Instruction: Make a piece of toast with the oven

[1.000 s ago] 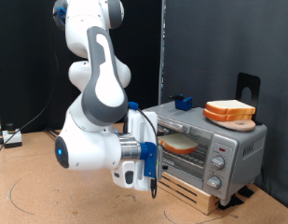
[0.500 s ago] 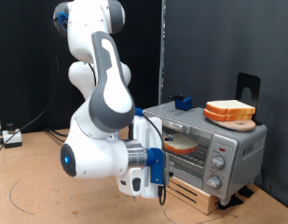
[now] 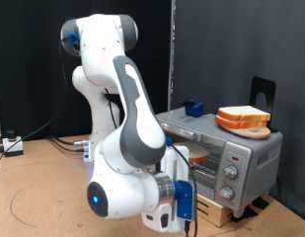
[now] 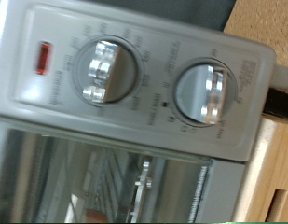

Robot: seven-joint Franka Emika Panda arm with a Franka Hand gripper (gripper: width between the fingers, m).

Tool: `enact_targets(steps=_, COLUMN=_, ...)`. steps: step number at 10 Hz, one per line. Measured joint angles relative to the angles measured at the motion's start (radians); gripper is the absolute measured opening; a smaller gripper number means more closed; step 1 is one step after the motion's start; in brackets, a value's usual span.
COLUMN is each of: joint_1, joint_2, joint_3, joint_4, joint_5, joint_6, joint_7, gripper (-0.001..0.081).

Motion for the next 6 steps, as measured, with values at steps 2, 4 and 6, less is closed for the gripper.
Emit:
enact_targets(steps=2, joint_1=0.027, joint_2=0.054, joint_3=0.004, joint_4=0.023, joint_5=-0.002, joint_6=0.01, joint_7=-0.004, gripper=0.0804)
enact_targets(steps=4, joint_1=0.048, joint_2=0.086, joint_3=0.018, joint_4=0.03, joint_5=0.006, joint_6=0.043, joint_7=-0.015, gripper=0.0804)
enact_targets(steps=6, joint_1=0.063, joint_2=0.103, joint_3=0.046, joint_4=0.033, joint_5=0.017, joint_6=0.047, joint_7=-0.04, gripper=0.0804)
